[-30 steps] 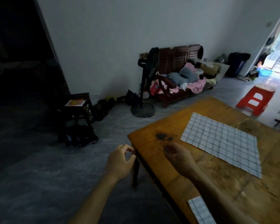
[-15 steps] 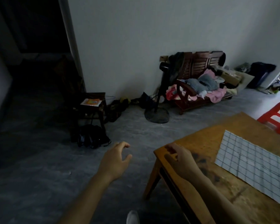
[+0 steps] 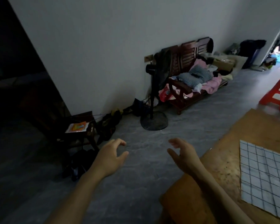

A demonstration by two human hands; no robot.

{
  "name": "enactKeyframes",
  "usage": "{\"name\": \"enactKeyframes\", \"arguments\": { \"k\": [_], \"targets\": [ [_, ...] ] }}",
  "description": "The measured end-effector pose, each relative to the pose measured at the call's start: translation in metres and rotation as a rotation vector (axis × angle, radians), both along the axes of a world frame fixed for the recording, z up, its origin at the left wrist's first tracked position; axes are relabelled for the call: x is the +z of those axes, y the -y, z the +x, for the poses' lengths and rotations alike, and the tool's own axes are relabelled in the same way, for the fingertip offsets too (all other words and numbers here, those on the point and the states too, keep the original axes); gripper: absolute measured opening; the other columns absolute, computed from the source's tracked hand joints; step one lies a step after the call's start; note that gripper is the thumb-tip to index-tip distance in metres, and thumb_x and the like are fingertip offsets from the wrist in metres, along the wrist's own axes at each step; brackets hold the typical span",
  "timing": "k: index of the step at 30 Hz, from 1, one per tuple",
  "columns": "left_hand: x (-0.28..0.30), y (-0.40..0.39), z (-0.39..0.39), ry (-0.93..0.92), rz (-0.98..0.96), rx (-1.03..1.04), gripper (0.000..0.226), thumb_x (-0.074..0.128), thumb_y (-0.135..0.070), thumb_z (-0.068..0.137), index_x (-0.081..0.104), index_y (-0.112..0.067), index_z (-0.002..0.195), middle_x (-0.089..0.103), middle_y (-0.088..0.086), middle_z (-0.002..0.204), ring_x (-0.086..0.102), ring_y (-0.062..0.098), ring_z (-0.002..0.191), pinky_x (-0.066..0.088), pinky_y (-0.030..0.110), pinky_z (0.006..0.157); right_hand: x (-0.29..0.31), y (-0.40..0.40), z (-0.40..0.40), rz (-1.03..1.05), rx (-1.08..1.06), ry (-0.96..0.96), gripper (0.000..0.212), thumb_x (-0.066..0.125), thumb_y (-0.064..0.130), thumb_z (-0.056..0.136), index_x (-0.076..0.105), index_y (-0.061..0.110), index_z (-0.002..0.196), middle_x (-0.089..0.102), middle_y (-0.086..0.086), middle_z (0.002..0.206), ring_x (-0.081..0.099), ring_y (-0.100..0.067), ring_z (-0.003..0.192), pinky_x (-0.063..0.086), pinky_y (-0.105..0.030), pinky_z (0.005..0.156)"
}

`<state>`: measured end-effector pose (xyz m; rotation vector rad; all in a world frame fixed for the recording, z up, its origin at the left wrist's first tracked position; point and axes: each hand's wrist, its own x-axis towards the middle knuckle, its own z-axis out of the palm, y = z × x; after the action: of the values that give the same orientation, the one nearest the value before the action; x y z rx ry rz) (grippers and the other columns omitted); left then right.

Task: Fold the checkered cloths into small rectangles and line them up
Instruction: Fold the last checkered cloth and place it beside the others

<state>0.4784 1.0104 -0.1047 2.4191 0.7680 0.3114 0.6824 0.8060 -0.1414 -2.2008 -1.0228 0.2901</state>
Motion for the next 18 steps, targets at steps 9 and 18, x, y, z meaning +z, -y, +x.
{"name": "enactKeyframes", "arguments": {
  "k": [9,18],
  "targets": [
    [-0.014,-0.067,0.119,-0.04,0.01,-0.233,0.029,0.067,-0.036,0.089,0.06,-0.025,0.115,0.055,-0.008,0.113,0.053,0.008,0.105,0.045,0.023,0.087,-0.014,-0.018,0.069,-0.024,-0.287,-0.032,0.03,0.066,0.028,0.09,0.058,0.027,0.118,0.054,0.01,0.109,0.053,-0.002,0.096,0.038,-0.009,0.071],
    [-0.014,-0.155,0.246,0.033,-0.039,-0.567,0.026,0.068,-0.037,0.088,0.062,-0.026,0.111,0.053,-0.011,0.108,0.055,0.006,0.101,0.045,0.022,0.087,0.008,-0.064,0.1,-0.089,-0.64,-0.044,0.03,0.065,0.028,0.09,0.058,0.027,0.119,0.057,0.007,0.115,0.055,-0.003,0.098,0.051,-0.026,0.085]
  ]
}}
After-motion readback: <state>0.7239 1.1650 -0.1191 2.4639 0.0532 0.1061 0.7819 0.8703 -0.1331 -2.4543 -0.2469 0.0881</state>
